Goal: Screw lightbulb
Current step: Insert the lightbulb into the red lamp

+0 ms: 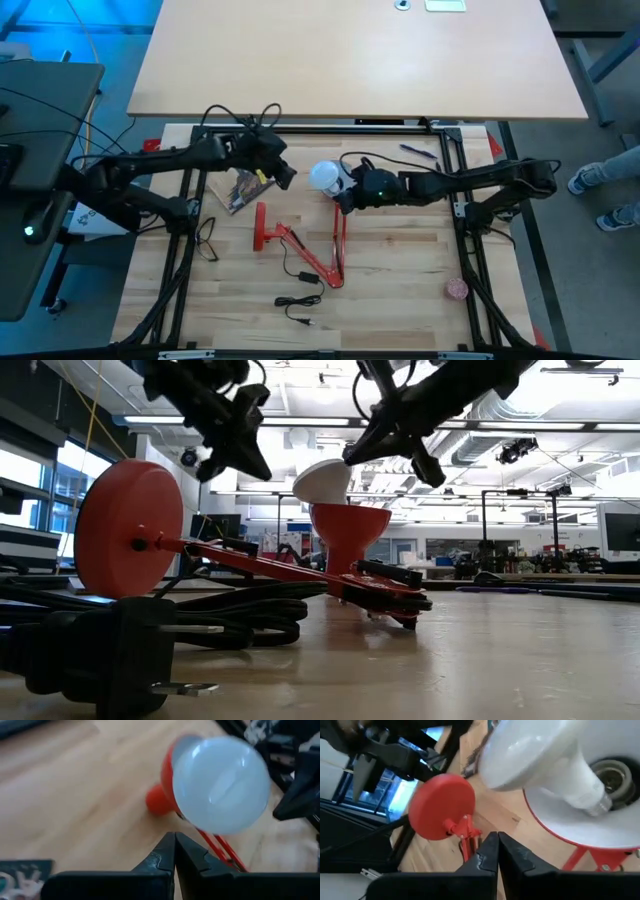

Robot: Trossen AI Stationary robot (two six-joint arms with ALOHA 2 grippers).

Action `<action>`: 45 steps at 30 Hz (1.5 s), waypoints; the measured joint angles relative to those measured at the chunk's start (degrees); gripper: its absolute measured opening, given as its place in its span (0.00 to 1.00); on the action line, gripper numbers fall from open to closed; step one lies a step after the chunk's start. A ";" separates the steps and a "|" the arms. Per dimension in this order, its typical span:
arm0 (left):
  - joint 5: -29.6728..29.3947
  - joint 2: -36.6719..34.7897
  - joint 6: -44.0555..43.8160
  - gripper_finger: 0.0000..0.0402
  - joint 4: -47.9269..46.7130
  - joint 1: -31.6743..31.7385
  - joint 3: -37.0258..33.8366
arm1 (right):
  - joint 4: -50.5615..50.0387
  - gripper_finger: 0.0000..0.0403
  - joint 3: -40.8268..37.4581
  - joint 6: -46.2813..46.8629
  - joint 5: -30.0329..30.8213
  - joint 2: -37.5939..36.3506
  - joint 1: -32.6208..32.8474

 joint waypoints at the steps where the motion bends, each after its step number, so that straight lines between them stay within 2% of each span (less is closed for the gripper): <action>1: 0.57 0.41 -0.61 0.00 0.11 0.00 0.00 | 0.93 0.00 0.00 0.00 0.54 -0.01 -0.03; 9: 1.28 1.31 -2.05 0.00 0.80 0.13 0.00 | -1.56 0.00 0.00 -0.55 2.36 -0.04 -0.04; 18: 5.58 7.94 -5.03 0.00 9.43 0.31 0.00 | -1.44 0.00 0.00 -0.11 2.88 0.32 -0.35; 34: 4.01 7.94 -5.96 0.00 13.69 -0.72 0.00 | -3.95 0.00 0.00 -0.11 4.38 1.79 -0.57; 41: 2.33 8.63 -6.80 0.00 13.93 -0.70 0.02 | -5.05 0.00 0.00 -0.78 8.53 1.88 -0.73; 45: 2.30 9.23 -6.99 0.00 14.67 -0.94 0.02 | -5.14 0.00 0.00 -1.62 8.76 1.88 -1.29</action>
